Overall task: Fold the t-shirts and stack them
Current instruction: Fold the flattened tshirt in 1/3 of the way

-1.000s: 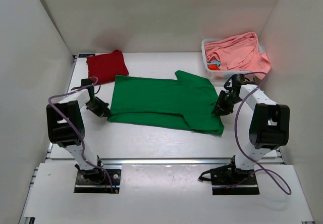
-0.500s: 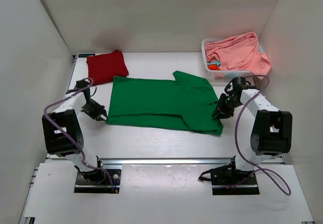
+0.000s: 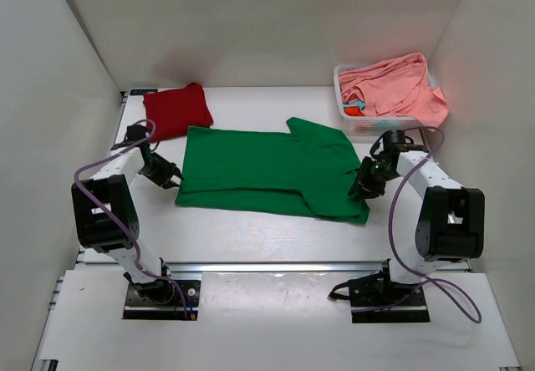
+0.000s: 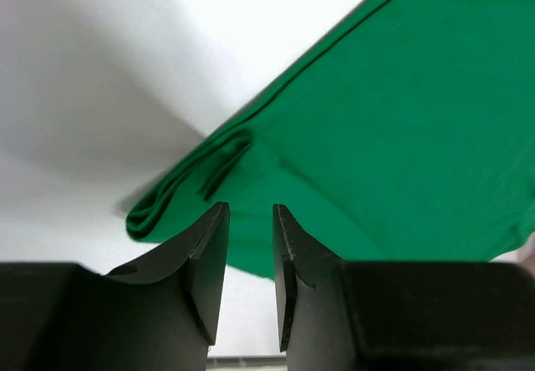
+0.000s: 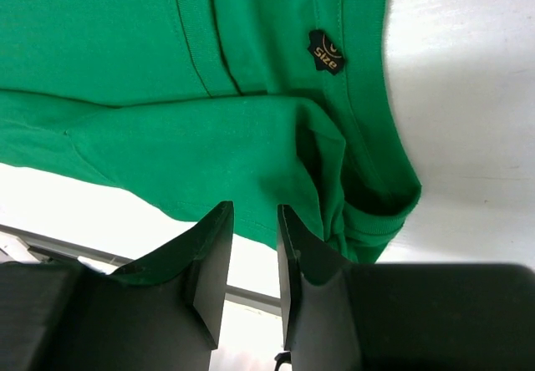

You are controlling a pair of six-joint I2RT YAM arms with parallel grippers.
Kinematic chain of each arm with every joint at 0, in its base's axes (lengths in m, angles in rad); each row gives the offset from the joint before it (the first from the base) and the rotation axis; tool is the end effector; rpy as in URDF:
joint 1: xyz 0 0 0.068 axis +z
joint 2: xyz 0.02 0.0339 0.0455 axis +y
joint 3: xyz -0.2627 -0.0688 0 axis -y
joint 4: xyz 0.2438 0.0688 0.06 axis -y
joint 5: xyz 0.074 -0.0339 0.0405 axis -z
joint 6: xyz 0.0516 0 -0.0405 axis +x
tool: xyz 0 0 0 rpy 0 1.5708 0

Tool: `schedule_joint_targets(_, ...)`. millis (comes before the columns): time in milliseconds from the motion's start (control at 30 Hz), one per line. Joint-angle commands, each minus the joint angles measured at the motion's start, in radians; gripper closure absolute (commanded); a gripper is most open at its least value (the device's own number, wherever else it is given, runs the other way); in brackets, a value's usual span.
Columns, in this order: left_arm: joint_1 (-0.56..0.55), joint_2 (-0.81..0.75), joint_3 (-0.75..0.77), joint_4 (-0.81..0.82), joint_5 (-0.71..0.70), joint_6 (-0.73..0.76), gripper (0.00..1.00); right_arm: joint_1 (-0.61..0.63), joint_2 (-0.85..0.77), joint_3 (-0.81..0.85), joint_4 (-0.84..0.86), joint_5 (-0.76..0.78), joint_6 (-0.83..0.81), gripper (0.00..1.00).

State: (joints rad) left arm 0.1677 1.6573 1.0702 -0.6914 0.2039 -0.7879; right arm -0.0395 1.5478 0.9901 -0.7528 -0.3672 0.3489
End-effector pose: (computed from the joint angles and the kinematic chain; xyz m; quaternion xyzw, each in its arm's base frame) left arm 0.3121 0.0422 0.1709 -0.4394 0.8808 -0.1401 0.1072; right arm 0.2845 0.0073 0.1800 0.1649 0.9611 0.1985 0.0982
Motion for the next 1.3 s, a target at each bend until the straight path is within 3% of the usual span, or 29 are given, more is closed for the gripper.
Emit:
schedule_joint_targets(0,-0.028,-0.024,-0.047,0.001,0.016,-0.01,0.62,0.006,-0.041,-0.019,0.018,-0.007,0.015,0.75)
schedule_joint_targets(533,-0.091,0.084,0.022,-0.04,-0.096,0.018,0.55,0.003,-0.074,-0.038,0.023,-0.007,0.03,0.74)
schedule_joint_targets(667,-0.093,0.102,0.04,-0.057,-0.133,0.024,0.69,0.001,-0.074,-0.044,0.036,-0.013,0.039,0.75)
schedule_joint_targets(800,-0.086,0.113,0.072,-0.063,-0.115,0.013,1.0,0.013,-0.068,-0.033,0.033,-0.015,0.053,0.74)
schedule_joint_targets(1267,-0.088,0.225,0.281,-0.051,-0.095,-0.04,1.0,0.026,-0.069,-0.027,0.032,-0.021,0.058,0.74)
